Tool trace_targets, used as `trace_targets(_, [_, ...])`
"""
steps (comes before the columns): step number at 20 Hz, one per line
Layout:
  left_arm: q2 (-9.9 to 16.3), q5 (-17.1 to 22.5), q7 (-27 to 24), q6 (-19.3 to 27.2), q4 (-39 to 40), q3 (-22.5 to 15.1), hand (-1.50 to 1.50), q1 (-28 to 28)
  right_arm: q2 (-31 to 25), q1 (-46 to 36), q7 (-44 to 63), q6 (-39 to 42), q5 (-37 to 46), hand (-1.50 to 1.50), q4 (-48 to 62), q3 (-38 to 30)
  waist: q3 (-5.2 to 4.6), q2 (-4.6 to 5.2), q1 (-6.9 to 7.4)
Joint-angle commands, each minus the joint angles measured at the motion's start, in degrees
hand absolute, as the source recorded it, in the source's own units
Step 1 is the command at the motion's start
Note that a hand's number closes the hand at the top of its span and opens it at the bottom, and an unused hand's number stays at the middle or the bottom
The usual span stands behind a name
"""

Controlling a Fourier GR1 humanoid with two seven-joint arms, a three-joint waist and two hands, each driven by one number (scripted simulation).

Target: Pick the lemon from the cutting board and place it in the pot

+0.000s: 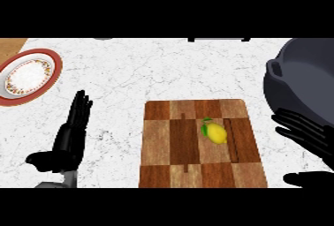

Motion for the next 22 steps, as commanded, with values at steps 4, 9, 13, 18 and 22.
trace_targets(4, [0.2,0.7,0.6,-2.4,1.7,2.1,0.0,-2.5,5.2,-1.6,17.1,0.1,14.3,-1.5,-5.1,8.2,0.1,0.19,0.55])
trace_targets(9, [-0.9,-2.2,5.0,-0.7,-4.9,0.8,0.0,0.3,10.6,-2.3,20.5,3.5,19.3,-1.5,-4.9,9.9,0.14,0.15,0.64])
trace_targets(13, [-1.7,-1.9,1.7,-2.2,-1.6,0.8,0.0,-0.2,13.7,-4.3,28.2,1.6,28.0,-1.5,-0.5,13.0,0.12,0.22,0.68])
trace_targets(18, [-3.7,-5.2,2.8,-0.9,-6.5,-1.3,0.0,4.5,16.8,-6.2,23.7,4.6,28.9,-1.5,6.3,10.8,0.15,0.17,0.82])
trace_targets(22, [-4.4,-4.9,0.4,-2.3,-2.6,1.9,0.0,2.7,19.0,-10.2,19.5,6.6,29.5,-1.5,11.6,7.5,0.15,0.2,0.78])
